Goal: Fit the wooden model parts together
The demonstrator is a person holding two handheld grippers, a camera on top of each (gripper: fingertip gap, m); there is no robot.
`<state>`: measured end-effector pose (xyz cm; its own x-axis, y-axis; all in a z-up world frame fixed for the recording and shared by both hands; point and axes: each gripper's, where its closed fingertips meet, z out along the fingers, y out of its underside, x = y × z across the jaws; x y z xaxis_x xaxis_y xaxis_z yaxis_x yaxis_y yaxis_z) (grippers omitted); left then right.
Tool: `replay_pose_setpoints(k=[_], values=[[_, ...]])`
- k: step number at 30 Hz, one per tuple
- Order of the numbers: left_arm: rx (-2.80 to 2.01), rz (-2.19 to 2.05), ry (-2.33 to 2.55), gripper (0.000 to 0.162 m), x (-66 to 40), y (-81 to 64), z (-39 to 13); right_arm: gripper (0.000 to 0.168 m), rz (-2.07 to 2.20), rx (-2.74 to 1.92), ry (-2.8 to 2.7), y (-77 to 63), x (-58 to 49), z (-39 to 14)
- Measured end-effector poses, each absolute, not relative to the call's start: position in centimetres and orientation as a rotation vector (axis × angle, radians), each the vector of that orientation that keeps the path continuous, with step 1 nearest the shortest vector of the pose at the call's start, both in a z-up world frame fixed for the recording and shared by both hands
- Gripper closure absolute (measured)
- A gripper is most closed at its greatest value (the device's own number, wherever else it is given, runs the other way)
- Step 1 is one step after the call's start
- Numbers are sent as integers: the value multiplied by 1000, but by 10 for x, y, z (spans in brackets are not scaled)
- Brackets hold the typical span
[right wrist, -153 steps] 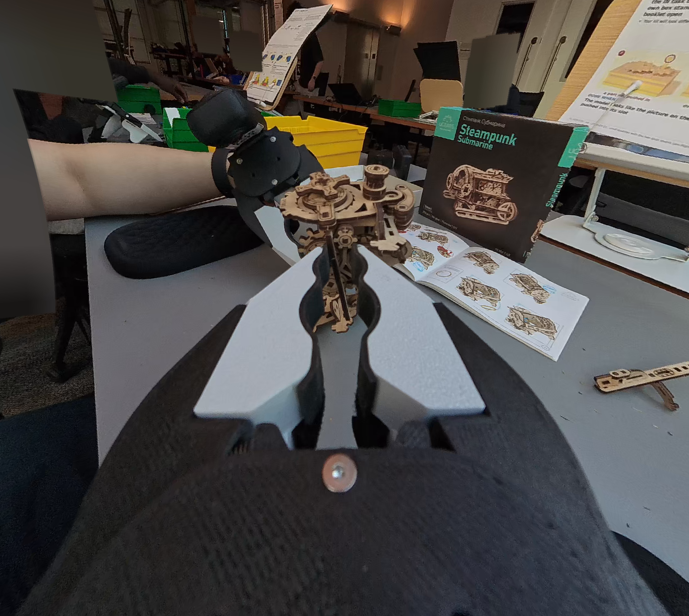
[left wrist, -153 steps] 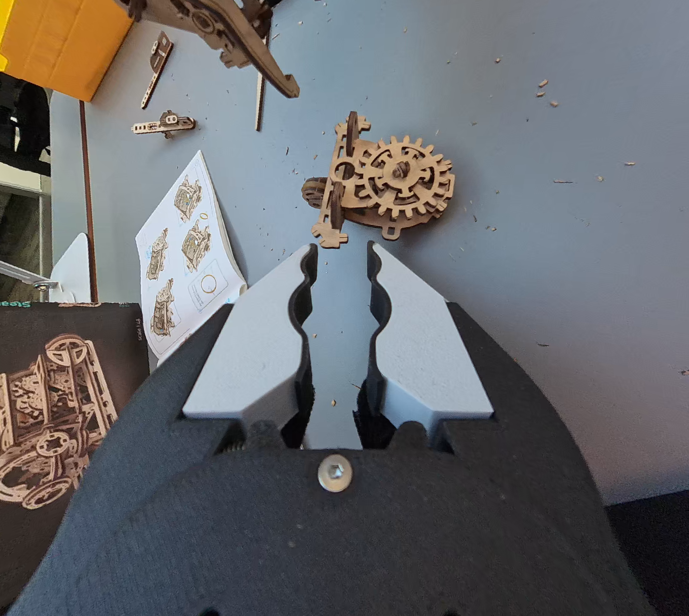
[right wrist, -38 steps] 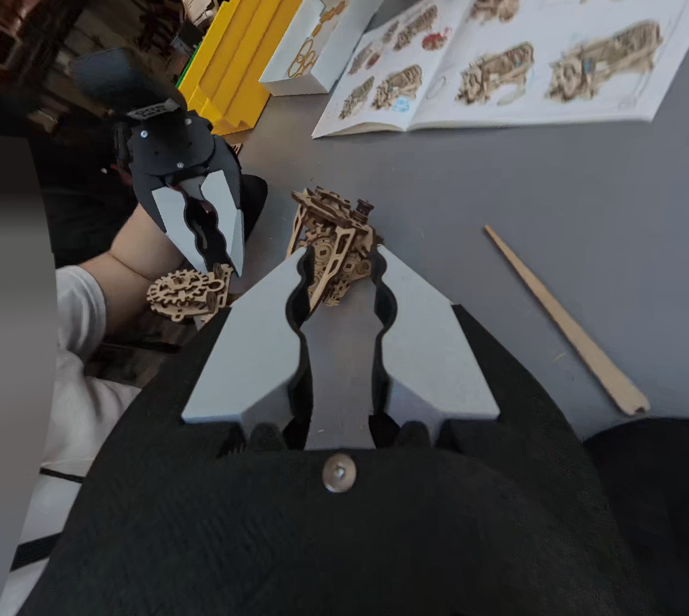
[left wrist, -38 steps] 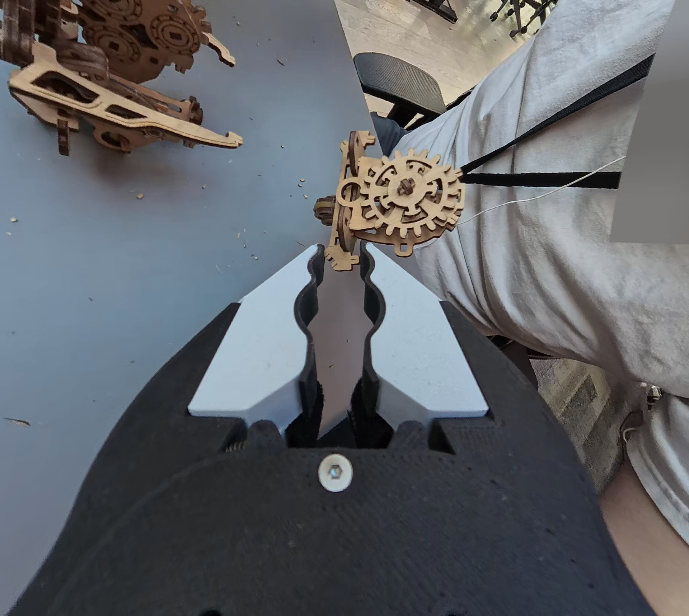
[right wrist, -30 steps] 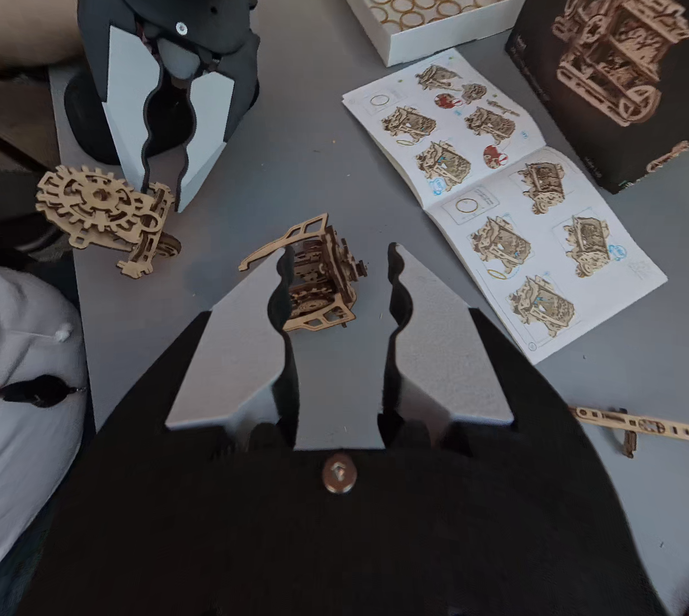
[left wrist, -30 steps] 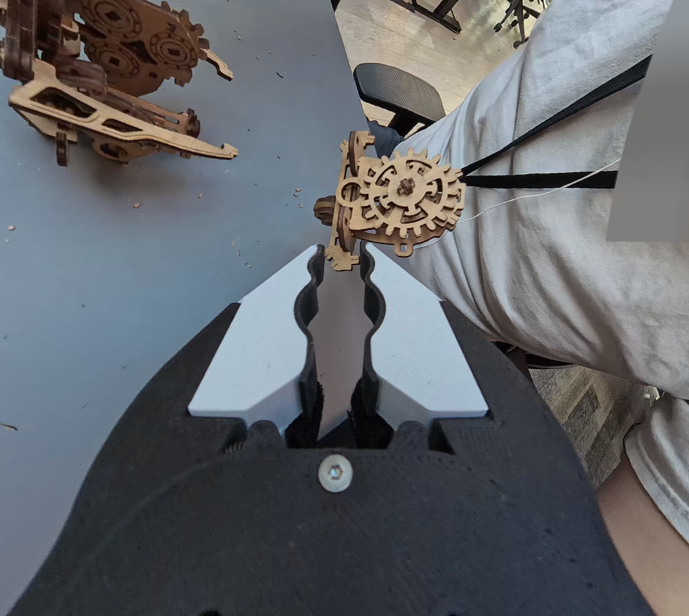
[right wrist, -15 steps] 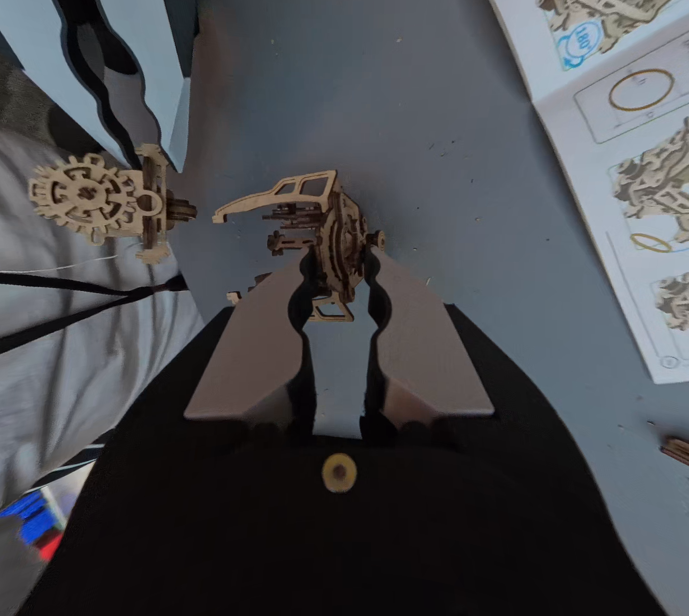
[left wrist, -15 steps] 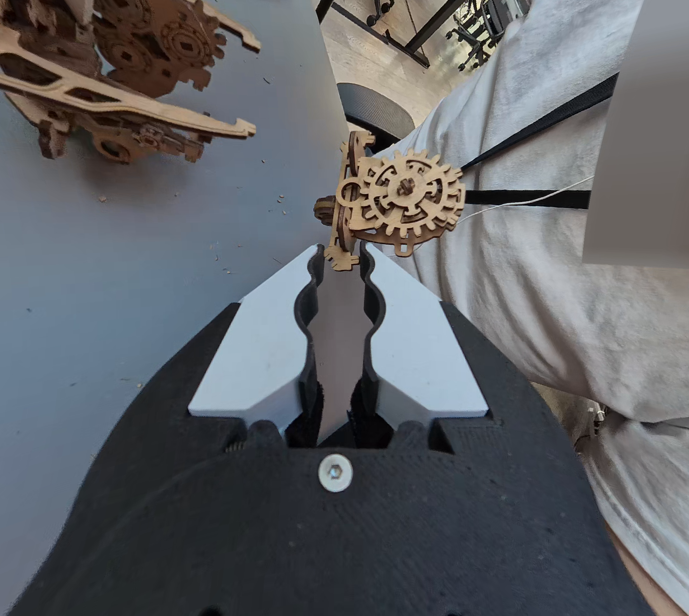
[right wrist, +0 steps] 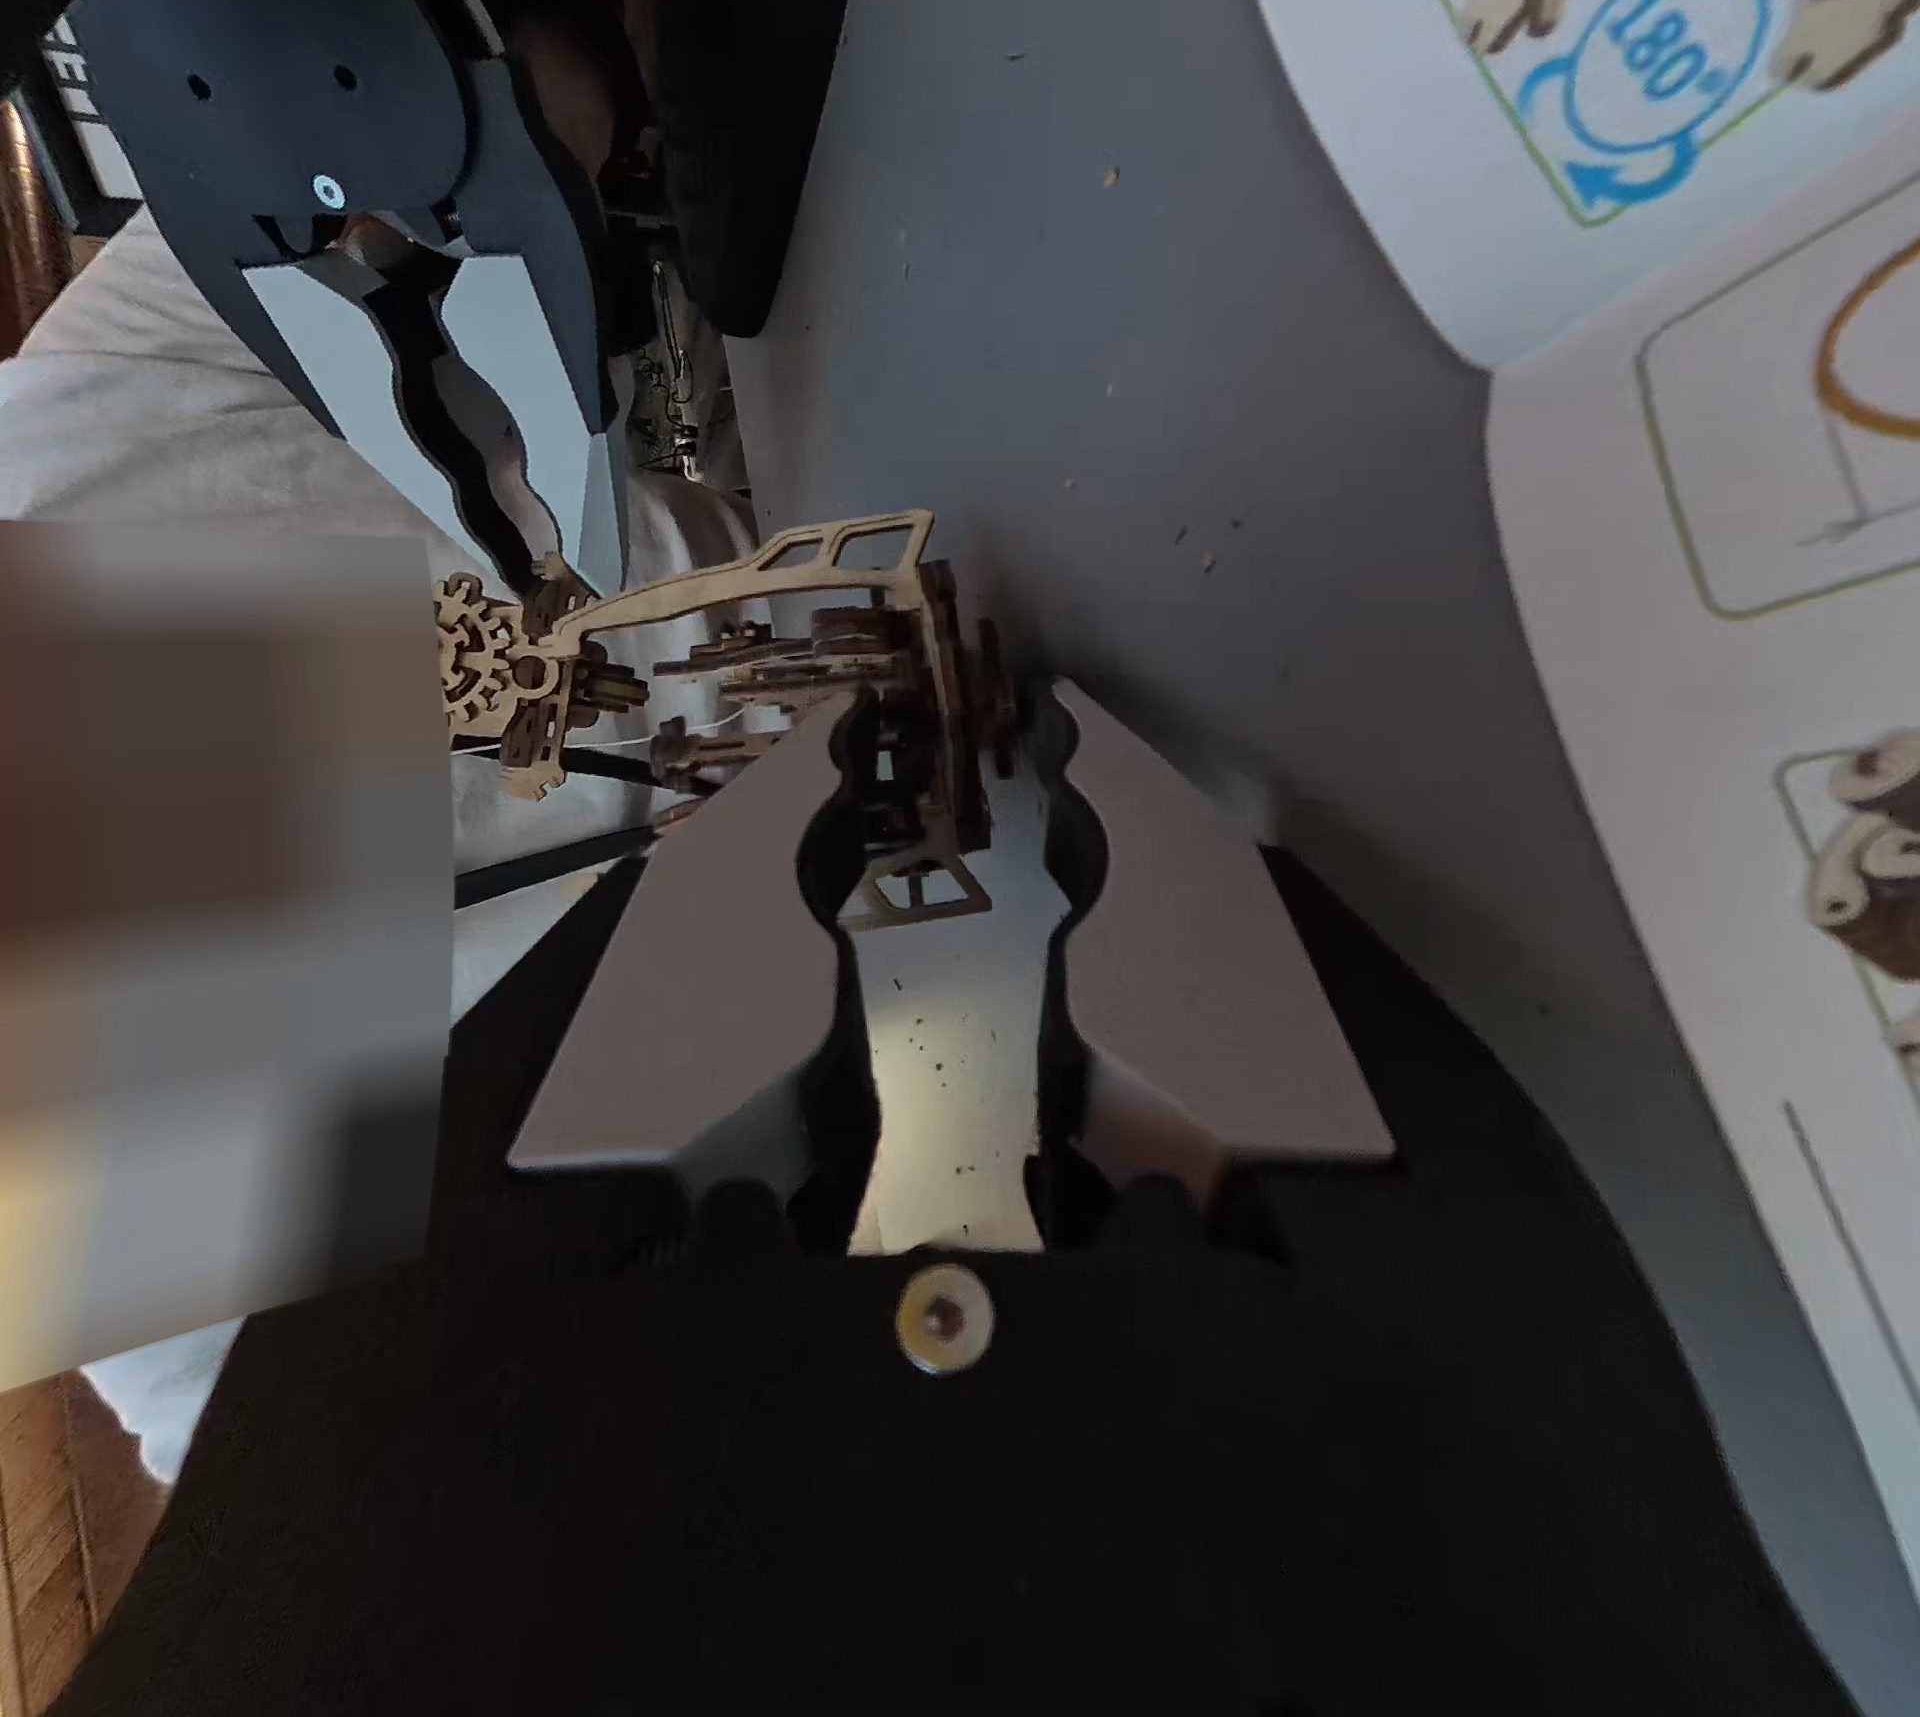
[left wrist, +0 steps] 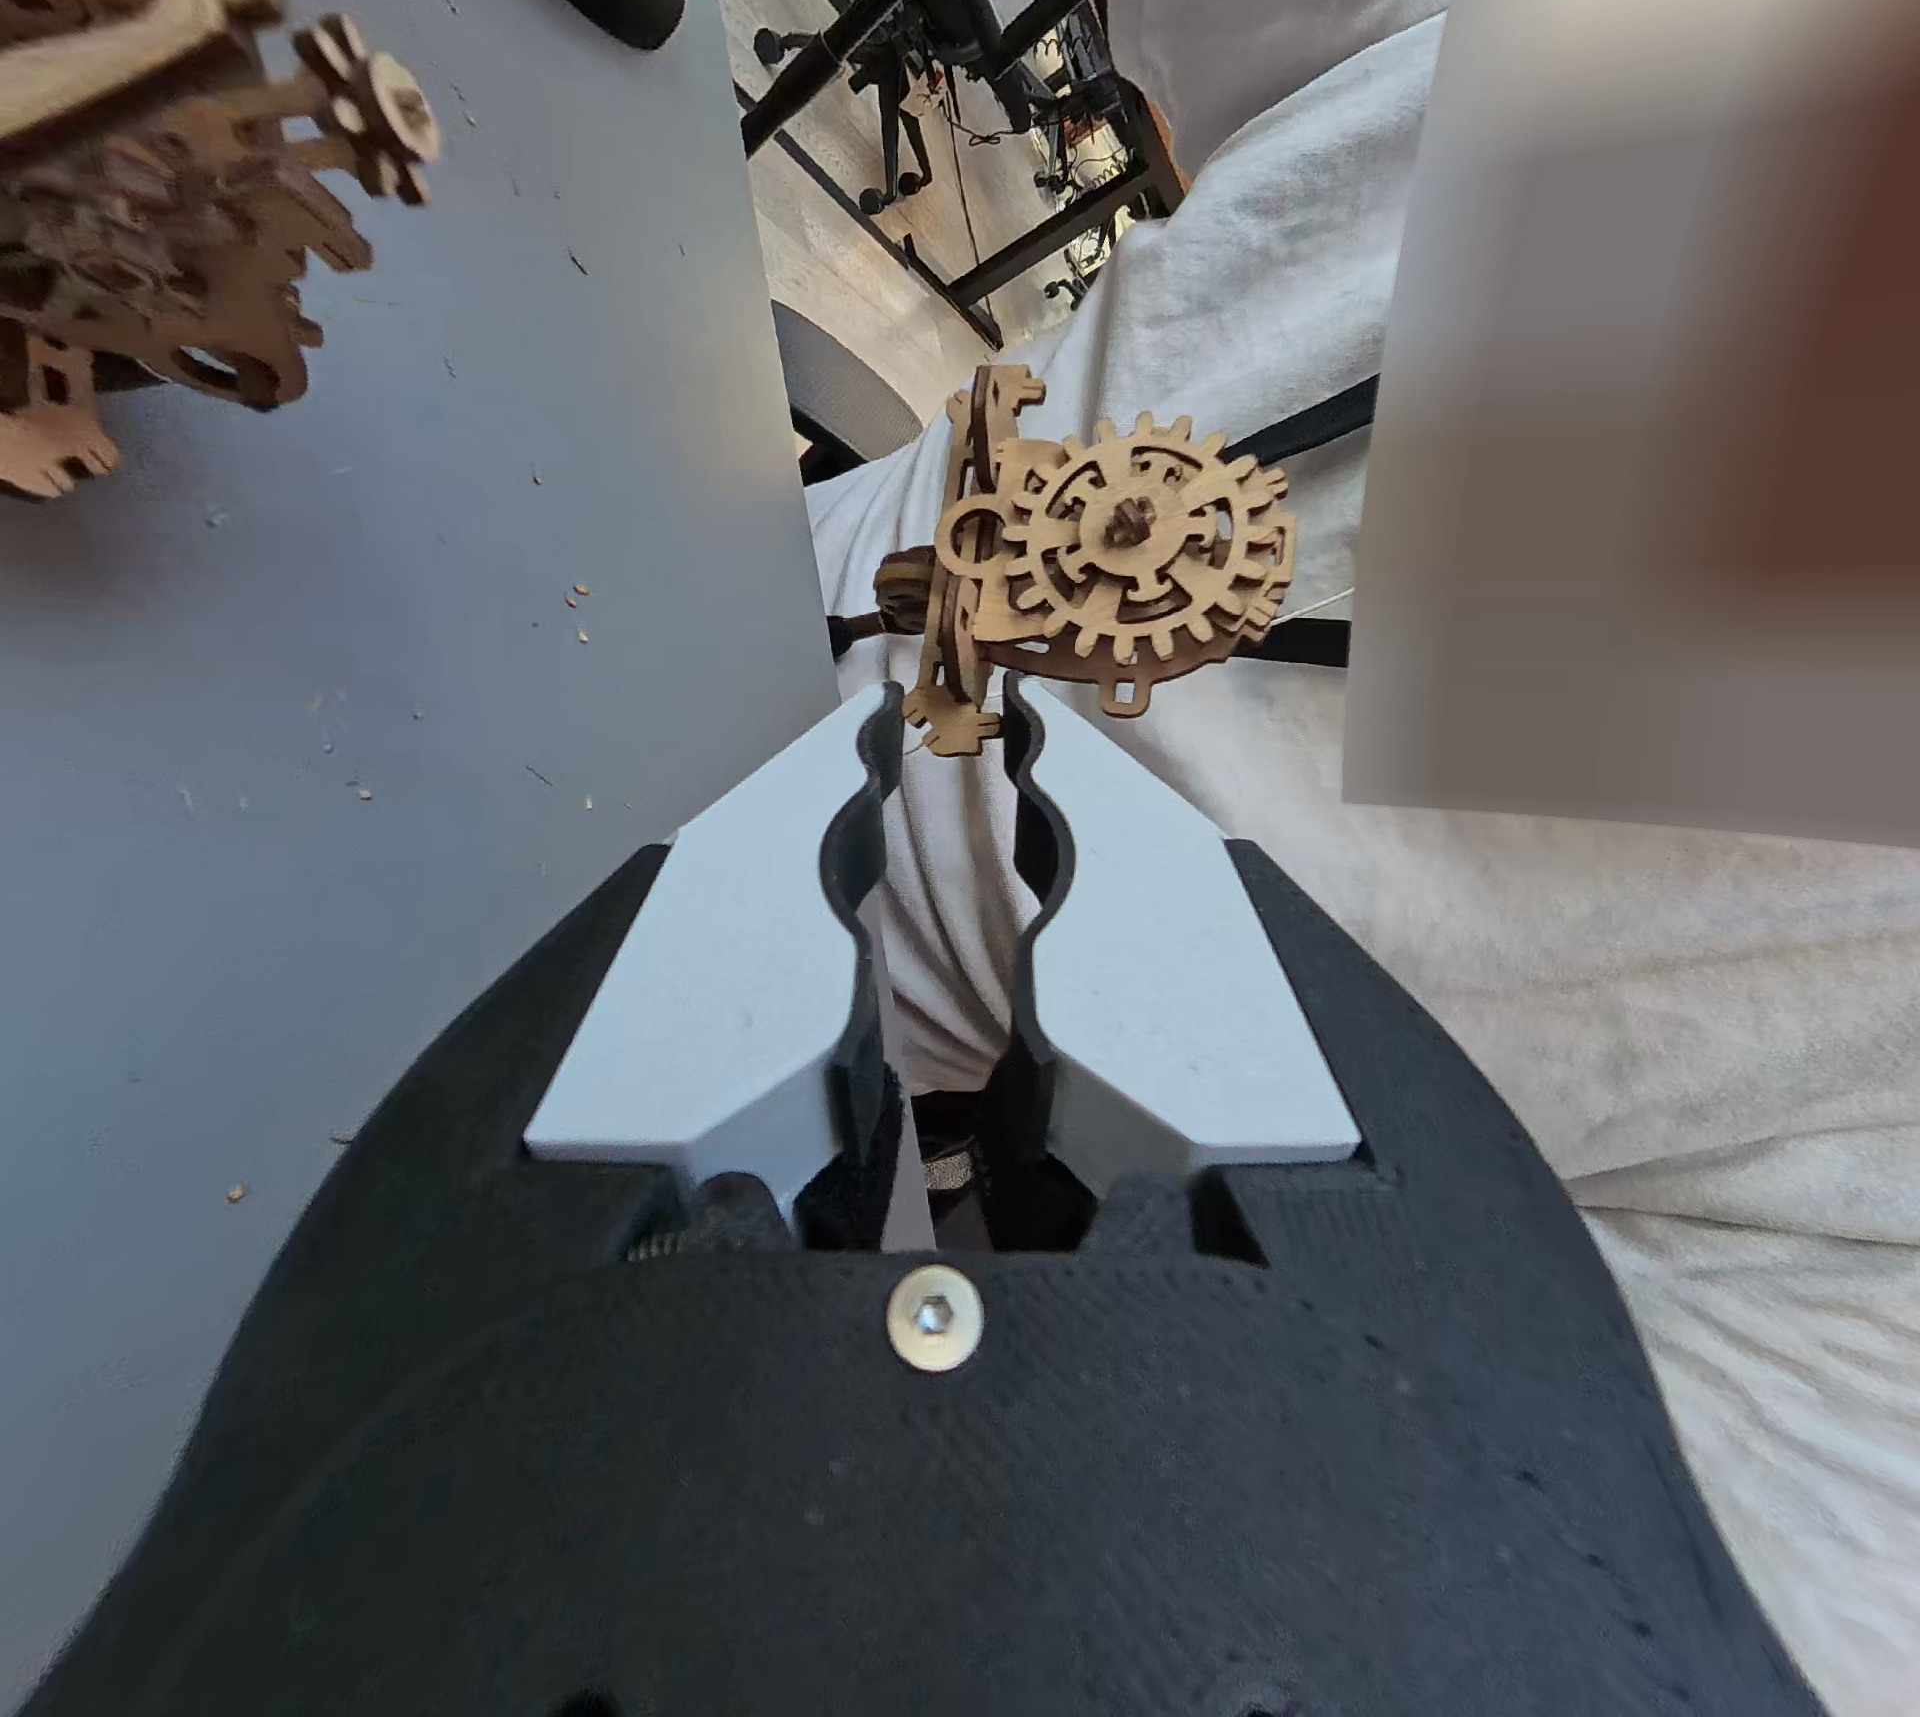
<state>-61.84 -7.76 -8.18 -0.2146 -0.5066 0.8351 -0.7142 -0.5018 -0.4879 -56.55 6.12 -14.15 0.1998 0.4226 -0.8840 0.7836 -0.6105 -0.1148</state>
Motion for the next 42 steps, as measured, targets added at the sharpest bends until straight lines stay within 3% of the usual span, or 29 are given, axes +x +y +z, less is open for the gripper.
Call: replay_pose_setpoints(k=[9,19,25,29,32,40,42], values=[[1871,1824,-1435,146,-613,-73,-76,133,-1463,2213,1089,82,-565,-142],[1911,1846,-1379,146,-602,-58,-73,129,-1540,2566,1441,128,-549,-123],[1993,1898,-1214,146,-586,-41,-64,126,-1438,2956,2328,136,-519,-51],[2045,1907,-1096,146,-578,-29,-57,131,-1558,2461,3084,50,-515,-15],[2050,1919,-1020,146,-570,-26,-49,138,-1767,2201,3045,3,-520,-14],[2096,1898,-981,146,-550,-26,-43,151,-2078,2227,2604,0,-510,-17],[2084,1907,-954,146,-548,-26,-40,161,-2187,2195,2509,-2,-504,-13]])
